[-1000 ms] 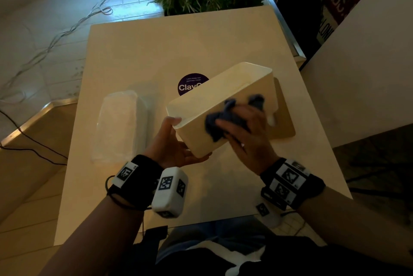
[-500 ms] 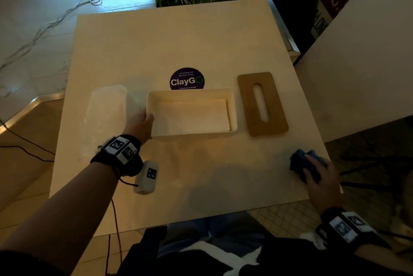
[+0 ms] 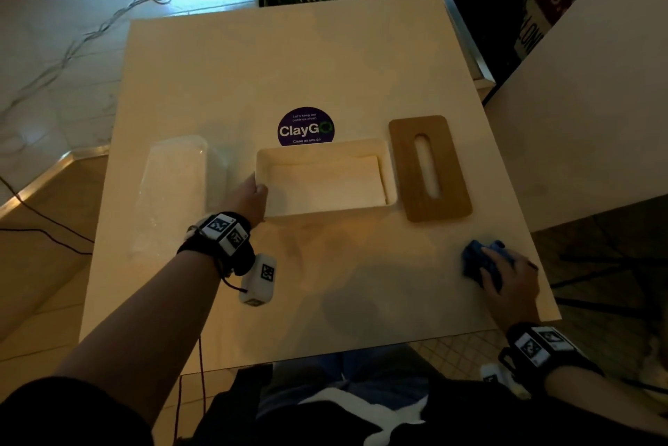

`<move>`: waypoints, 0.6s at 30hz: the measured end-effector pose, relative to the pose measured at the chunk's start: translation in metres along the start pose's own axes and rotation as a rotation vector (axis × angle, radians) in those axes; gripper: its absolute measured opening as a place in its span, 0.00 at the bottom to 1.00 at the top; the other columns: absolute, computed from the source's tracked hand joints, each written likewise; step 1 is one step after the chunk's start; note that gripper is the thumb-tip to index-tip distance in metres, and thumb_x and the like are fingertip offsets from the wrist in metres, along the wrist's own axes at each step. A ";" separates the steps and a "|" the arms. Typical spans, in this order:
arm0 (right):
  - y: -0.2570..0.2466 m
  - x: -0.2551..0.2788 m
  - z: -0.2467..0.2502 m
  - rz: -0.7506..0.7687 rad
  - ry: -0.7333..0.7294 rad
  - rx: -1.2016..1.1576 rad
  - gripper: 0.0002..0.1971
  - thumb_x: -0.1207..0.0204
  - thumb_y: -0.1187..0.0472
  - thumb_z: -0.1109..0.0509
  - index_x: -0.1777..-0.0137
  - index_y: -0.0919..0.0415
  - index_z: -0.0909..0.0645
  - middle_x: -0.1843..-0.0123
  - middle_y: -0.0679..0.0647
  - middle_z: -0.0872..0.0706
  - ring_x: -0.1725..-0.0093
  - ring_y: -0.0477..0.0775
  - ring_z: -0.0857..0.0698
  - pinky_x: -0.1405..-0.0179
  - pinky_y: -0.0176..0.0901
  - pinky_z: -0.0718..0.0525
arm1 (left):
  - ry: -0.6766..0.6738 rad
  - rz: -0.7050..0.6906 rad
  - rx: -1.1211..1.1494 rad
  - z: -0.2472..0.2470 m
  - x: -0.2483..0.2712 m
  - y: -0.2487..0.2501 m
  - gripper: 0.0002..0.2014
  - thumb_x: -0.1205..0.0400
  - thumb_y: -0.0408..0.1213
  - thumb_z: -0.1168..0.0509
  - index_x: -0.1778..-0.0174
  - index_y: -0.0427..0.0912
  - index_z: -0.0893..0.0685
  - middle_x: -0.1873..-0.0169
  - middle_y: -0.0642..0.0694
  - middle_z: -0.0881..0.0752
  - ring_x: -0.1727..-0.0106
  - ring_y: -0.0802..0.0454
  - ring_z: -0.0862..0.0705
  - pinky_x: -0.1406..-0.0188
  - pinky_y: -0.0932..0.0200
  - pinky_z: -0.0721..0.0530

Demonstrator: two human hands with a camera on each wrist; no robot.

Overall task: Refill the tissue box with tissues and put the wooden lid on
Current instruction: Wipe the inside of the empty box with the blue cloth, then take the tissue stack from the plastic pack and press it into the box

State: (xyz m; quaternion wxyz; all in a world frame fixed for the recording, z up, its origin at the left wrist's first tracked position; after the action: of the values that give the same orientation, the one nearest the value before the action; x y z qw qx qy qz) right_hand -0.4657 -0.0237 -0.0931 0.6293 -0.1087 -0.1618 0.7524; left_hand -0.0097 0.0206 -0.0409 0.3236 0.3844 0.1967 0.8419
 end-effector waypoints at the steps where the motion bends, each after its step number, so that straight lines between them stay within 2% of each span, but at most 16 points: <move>1: -0.003 0.000 0.002 -0.005 -0.059 0.048 0.26 0.28 0.49 0.42 0.37 0.63 0.18 0.44 0.75 0.18 0.45 0.73 0.21 0.48 0.71 0.20 | -0.009 0.002 0.013 -0.001 0.000 0.000 0.18 0.18 0.38 0.51 0.35 0.41 0.26 0.51 0.36 0.17 0.54 0.38 0.17 0.53 0.41 0.13; 3: -0.007 -0.001 0.010 -0.048 -0.156 0.153 0.26 0.27 0.42 0.39 0.35 0.56 0.19 0.35 0.69 0.20 0.38 0.75 0.22 0.40 0.73 0.24 | -0.032 0.027 0.012 -0.002 -0.001 -0.007 0.20 0.20 0.42 0.49 0.32 0.47 0.30 0.44 0.34 0.16 0.50 0.37 0.16 0.49 0.37 0.14; 5: -0.017 -0.005 0.032 -0.058 -0.141 0.207 0.25 0.27 0.39 0.38 0.36 0.50 0.18 0.29 0.64 0.23 0.32 0.73 0.27 0.36 0.71 0.29 | 0.006 0.036 -0.060 0.006 0.007 -0.011 0.27 0.19 0.51 0.46 0.24 0.48 0.40 0.31 0.36 0.22 0.37 0.37 0.20 0.37 0.37 0.21; 7: -0.040 -0.014 0.059 0.036 -0.068 0.119 0.29 0.25 0.36 0.44 0.40 0.56 0.15 0.35 0.65 0.19 0.39 0.72 0.22 0.43 0.64 0.25 | 0.070 -0.010 -0.002 0.018 0.027 -0.011 0.33 0.19 0.57 0.45 0.20 0.49 0.46 0.23 0.39 0.31 0.29 0.40 0.25 0.29 0.39 0.28; 9: -0.068 -0.025 0.073 0.142 -0.059 -0.106 0.35 0.21 0.32 0.50 0.44 0.61 0.14 0.45 0.66 0.15 0.46 0.64 0.19 0.49 0.60 0.20 | 0.122 -0.077 0.152 0.032 0.057 -0.012 0.31 0.20 0.57 0.44 0.22 0.49 0.36 0.26 0.41 0.26 0.32 0.42 0.22 0.30 0.40 0.26; 10: -0.083 -0.032 0.073 0.166 -0.106 -0.254 0.32 0.21 0.32 0.49 0.44 0.57 0.15 0.48 0.63 0.14 0.47 0.57 0.18 0.49 0.57 0.17 | 0.148 -0.108 0.208 0.041 0.072 -0.015 0.28 0.22 0.56 0.43 0.27 0.48 0.28 0.31 0.42 0.21 0.35 0.42 0.20 0.32 0.40 0.24; 11: -0.102 -0.039 0.073 0.149 -0.169 -0.376 0.23 0.20 0.35 0.45 0.44 0.48 0.16 0.50 0.58 0.13 0.50 0.49 0.17 0.49 0.50 0.15 | 0.175 -0.130 0.244 0.049 0.086 -0.020 0.24 0.22 0.53 0.42 0.33 0.47 0.21 0.37 0.43 0.17 0.38 0.42 0.18 0.35 0.41 0.22; 12: -0.122 -0.045 0.069 0.162 -0.216 -0.478 0.10 0.19 0.42 0.40 0.46 0.38 0.18 0.53 0.49 0.12 0.53 0.41 0.16 0.50 0.38 0.15 | 0.210 -0.146 0.257 0.060 0.097 -0.028 0.17 0.20 0.47 0.40 0.39 0.46 0.17 0.42 0.44 0.15 0.42 0.42 0.17 0.38 0.42 0.20; 13: -0.146 -0.051 0.064 0.172 -0.241 -0.536 0.09 0.19 0.53 0.36 0.47 0.35 0.18 0.58 0.43 0.12 0.56 0.38 0.15 0.55 0.29 0.16 | 0.259 -0.152 0.245 0.072 0.105 -0.038 0.12 0.19 0.41 0.39 0.43 0.45 0.15 0.46 0.44 0.14 0.46 0.43 0.16 0.42 0.45 0.19; 14: -0.173 -0.057 0.058 0.207 -0.261 -0.578 0.13 0.19 0.63 0.35 0.47 0.41 0.18 0.61 0.41 0.12 0.60 0.38 0.14 0.59 0.25 0.17 | 0.321 -0.142 0.220 0.086 0.109 -0.050 0.10 0.18 0.35 0.39 0.45 0.43 0.15 0.48 0.42 0.13 0.48 0.43 0.16 0.46 0.49 0.19; 15: -0.203 -0.062 0.050 0.231 -0.290 -0.603 0.13 0.20 0.68 0.35 0.46 0.49 0.17 0.62 0.42 0.12 0.63 0.40 0.14 0.63 0.25 0.17 | 0.376 -0.127 0.192 0.100 0.110 -0.064 0.10 0.18 0.32 0.40 0.45 0.42 0.15 0.48 0.41 0.12 0.50 0.44 0.16 0.49 0.52 0.20; 16: -0.236 -0.064 0.043 0.259 -0.320 -0.644 0.11 0.21 0.70 0.35 0.46 0.56 0.17 0.62 0.45 0.13 0.66 0.42 0.15 0.66 0.28 0.16 | 0.412 -0.107 0.159 0.112 0.109 -0.078 0.11 0.19 0.30 0.40 0.45 0.41 0.15 0.48 0.40 0.12 0.51 0.46 0.17 0.51 0.54 0.22; 18: -0.299 -0.062 0.024 0.328 -0.387 -0.729 0.10 0.20 0.71 0.36 0.47 0.58 0.18 0.60 0.53 0.14 0.68 0.46 0.16 0.68 0.35 0.14 | 0.451 -0.079 0.096 0.132 0.099 -0.105 0.11 0.19 0.28 0.40 0.45 0.39 0.16 0.47 0.39 0.13 0.52 0.47 0.18 0.52 0.55 0.24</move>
State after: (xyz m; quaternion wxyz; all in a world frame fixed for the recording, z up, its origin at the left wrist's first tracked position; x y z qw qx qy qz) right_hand -0.1903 -0.0411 0.0404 0.3800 -0.2049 -0.5120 0.7426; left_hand 0.0845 0.1751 0.0324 0.2853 0.1933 0.3186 0.8830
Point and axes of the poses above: each hand's wrist, its own x-axis away from the middle knuckle, its own z-axis out of the back of the hand, y = z × x, the point moved 6 cm from there along -x, towards the middle knuckle
